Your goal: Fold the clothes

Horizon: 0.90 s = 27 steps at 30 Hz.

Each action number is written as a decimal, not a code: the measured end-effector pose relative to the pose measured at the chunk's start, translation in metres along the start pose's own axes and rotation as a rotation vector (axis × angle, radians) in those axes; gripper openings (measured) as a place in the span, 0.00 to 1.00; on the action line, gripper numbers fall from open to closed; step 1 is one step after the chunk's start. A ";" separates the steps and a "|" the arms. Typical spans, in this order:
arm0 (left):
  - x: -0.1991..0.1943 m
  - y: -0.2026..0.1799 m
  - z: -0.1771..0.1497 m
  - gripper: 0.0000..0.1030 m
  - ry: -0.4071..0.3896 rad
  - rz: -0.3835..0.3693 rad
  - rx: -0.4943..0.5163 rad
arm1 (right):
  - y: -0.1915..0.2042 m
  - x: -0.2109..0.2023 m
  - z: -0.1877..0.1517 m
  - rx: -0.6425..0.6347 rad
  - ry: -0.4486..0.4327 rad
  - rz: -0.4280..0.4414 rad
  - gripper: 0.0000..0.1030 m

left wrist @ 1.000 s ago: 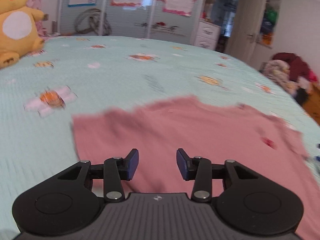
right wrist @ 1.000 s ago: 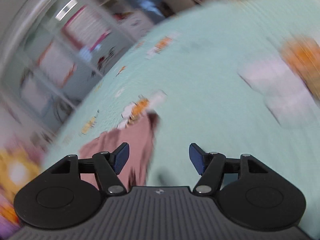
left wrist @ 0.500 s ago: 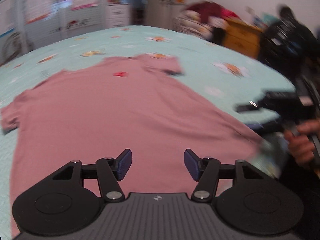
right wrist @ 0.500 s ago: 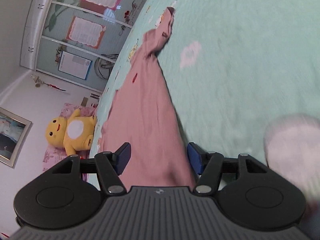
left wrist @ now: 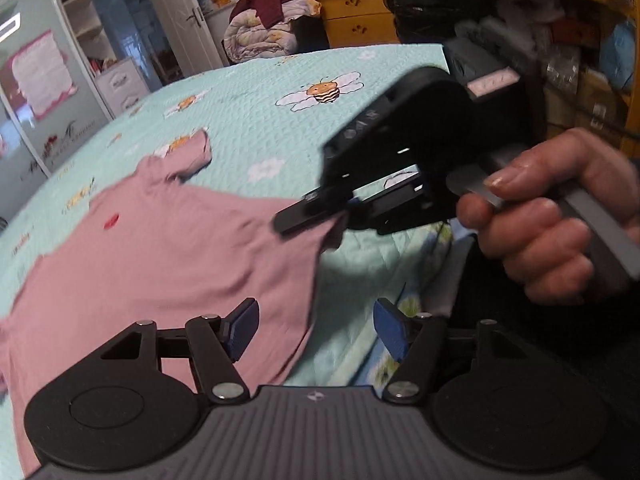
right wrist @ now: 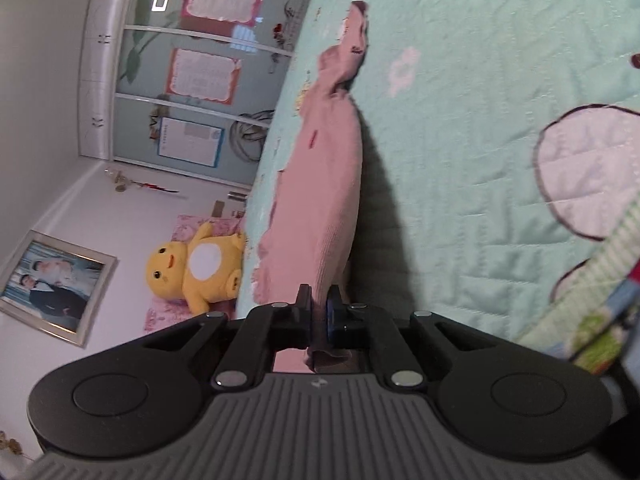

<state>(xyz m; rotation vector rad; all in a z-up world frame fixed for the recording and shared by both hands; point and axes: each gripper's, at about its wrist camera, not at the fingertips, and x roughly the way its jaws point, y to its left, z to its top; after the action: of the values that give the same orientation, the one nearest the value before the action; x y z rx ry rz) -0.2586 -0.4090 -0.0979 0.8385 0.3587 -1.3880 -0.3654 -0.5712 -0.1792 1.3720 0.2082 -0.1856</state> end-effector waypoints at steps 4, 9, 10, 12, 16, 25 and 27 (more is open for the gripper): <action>0.033 -0.012 0.014 0.66 0.011 0.101 0.066 | 0.009 -0.001 0.006 -0.004 -0.004 0.025 0.06; 0.064 -0.006 0.018 0.64 0.038 0.138 0.072 | 0.013 -0.005 0.013 -0.016 0.014 0.057 0.06; 0.068 -0.001 0.017 0.57 0.040 0.138 0.055 | 0.013 -0.005 0.013 -0.021 0.018 0.054 0.07; 0.073 0.012 0.016 0.03 0.049 0.137 -0.007 | 0.011 -0.004 0.014 -0.034 0.034 0.046 0.07; 0.063 0.045 0.013 0.02 0.008 0.104 -0.145 | 0.003 -0.014 0.020 -0.011 0.001 0.061 0.22; 0.050 0.069 0.013 0.02 -0.036 0.053 -0.244 | -0.003 -0.006 0.098 0.073 -0.224 0.003 0.59; 0.051 0.066 0.012 0.02 -0.033 0.029 -0.252 | -0.003 0.023 0.125 0.081 -0.210 -0.023 0.59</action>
<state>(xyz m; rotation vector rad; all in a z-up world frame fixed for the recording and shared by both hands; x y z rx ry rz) -0.1893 -0.4565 -0.1037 0.6108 0.4827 -1.2964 -0.3386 -0.6947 -0.1646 1.4195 0.0419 -0.3584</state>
